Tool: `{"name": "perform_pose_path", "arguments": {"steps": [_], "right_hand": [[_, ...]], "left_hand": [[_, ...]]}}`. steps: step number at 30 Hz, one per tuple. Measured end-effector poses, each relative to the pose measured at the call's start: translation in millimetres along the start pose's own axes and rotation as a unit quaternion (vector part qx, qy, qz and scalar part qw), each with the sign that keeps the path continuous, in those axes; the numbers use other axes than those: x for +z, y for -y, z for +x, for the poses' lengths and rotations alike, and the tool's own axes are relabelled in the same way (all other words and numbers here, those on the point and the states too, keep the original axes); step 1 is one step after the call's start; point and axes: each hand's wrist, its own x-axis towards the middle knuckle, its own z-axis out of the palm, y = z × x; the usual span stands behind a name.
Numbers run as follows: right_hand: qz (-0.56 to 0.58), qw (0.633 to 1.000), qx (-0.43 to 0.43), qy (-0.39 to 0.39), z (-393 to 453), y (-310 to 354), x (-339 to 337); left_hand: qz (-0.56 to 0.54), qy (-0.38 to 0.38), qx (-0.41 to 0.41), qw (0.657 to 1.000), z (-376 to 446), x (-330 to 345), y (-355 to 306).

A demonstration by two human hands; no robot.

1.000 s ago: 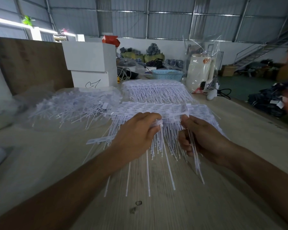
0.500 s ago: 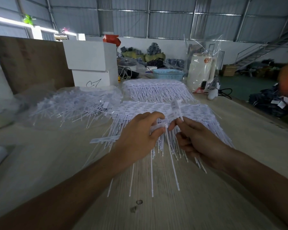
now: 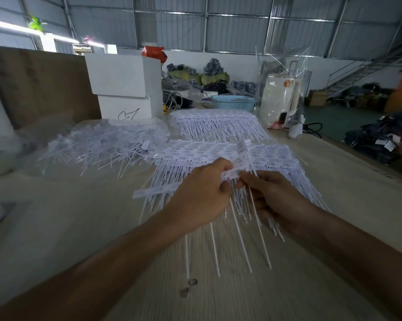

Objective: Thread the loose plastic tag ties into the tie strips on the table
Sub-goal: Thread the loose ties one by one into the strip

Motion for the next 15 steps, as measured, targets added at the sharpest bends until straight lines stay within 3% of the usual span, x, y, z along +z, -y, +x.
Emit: {"name": "perform_pose_path", "arguments": {"steps": [4, 9, 15], "right_hand": [[-0.015, 1.000, 0.006, -0.009, 1, 0, -3], [-0.009, 0.999, 0.012, 0.032, -1, 2, -1], [-0.062, 0.996, -0.048, 0.039, -2, 2, -4]], "left_hand": [[0.031, 0.070, -0.021, 0.997, 1, -8, 3], [0.091, 0.005, 0.010, 0.996, 0, -15, 12], [0.106, 0.003, 0.080, 0.991, 2, -17, 17]]}}
